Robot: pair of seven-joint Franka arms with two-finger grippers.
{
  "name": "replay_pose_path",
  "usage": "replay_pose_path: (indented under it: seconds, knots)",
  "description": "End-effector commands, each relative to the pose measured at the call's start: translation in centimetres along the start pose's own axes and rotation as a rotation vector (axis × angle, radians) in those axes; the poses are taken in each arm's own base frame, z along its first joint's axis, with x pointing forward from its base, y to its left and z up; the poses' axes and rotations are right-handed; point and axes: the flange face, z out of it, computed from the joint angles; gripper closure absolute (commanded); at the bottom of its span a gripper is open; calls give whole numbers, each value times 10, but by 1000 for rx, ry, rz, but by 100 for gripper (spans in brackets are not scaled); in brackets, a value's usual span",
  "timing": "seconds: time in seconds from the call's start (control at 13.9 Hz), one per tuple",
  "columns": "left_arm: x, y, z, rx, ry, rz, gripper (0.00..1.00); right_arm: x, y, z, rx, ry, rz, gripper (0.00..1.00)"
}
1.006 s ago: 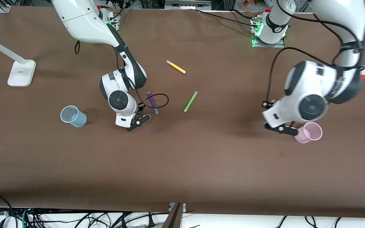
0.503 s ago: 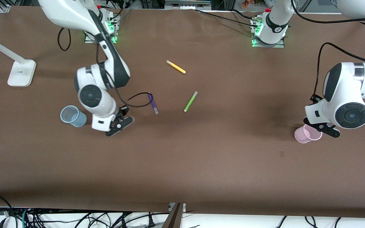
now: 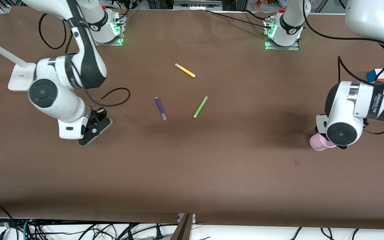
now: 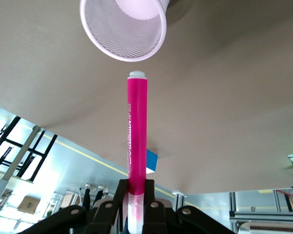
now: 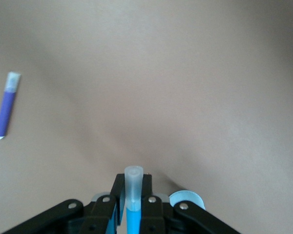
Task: Place pink and blue markers in matching cups
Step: 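Carry the blue marker to the blue cup while the left gripper carries pink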
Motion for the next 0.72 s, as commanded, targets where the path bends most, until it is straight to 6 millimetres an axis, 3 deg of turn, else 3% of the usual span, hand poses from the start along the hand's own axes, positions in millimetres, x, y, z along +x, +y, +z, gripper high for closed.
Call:
replay_pose_path:
  seconds: [0.0,0.14,0.29,0.43,0.65]
  knots:
    - [4,-5,9,35,-58,22,100,-29,26,-11,97,54,-97,98]
    - [7,-22,21,47,-70,17,100,-48,49,-14,131,117,-189,98]
    - [31,-21,23,71,-83,28,100,-70,71,-12,188,184,-248,98]
    - [40,-25,24,96,-85,30,100,-89,90,-8,239,269,-314,98]
    - [47,-33,16,112,-46,48,100,-118,110,12,348,387,-411,98]
